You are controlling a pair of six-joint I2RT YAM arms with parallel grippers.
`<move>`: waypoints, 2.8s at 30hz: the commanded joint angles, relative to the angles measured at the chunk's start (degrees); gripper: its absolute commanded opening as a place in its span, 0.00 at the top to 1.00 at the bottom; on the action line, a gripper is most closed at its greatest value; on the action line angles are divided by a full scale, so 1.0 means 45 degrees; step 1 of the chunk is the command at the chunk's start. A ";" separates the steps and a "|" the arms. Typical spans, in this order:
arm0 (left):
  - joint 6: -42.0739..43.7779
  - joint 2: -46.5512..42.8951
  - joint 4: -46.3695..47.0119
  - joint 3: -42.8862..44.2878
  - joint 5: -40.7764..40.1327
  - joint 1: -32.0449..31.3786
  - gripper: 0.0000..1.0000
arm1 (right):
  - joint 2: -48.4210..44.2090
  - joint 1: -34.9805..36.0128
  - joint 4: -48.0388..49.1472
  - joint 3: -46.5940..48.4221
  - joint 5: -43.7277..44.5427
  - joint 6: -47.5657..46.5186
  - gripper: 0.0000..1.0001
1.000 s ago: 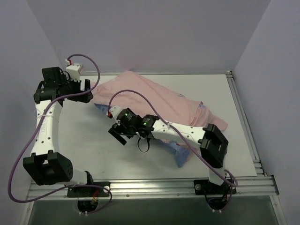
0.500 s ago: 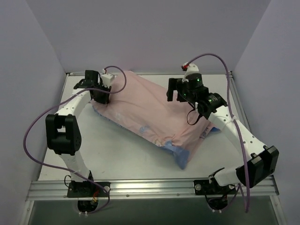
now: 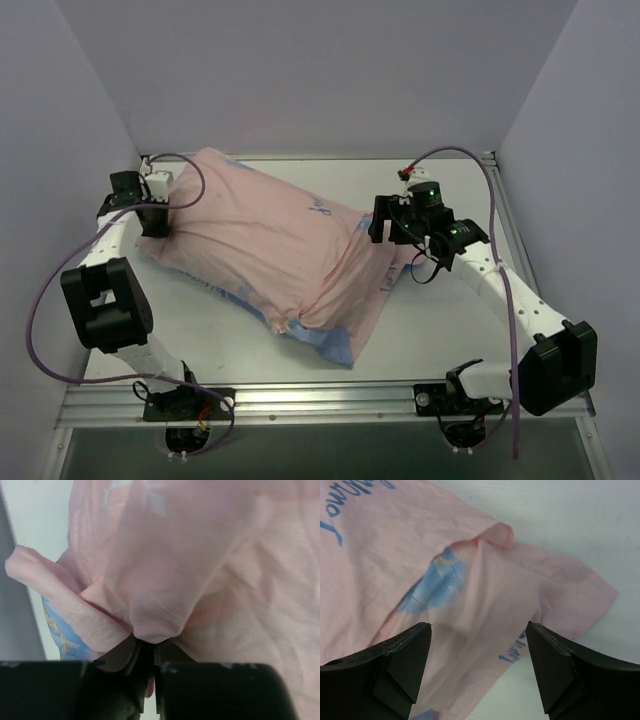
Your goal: Remove the pillowcase from the pillow
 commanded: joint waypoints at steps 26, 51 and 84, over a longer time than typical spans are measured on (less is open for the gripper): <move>-0.0384 -0.0063 -0.3890 0.5525 0.0557 -0.9662 0.36 | 0.1861 0.0990 0.3964 0.1015 -0.4343 0.2253 0.40; 0.0962 -0.2507 -0.1000 0.1480 -0.4810 -0.5446 0.98 | 0.2878 -0.0159 0.4512 -0.2734 -0.3327 0.2315 1.00; 0.2252 0.1670 -0.4556 0.6675 -0.1099 -1.1673 0.06 | 0.4635 -0.0044 0.8436 -0.2717 -0.6764 0.3933 1.00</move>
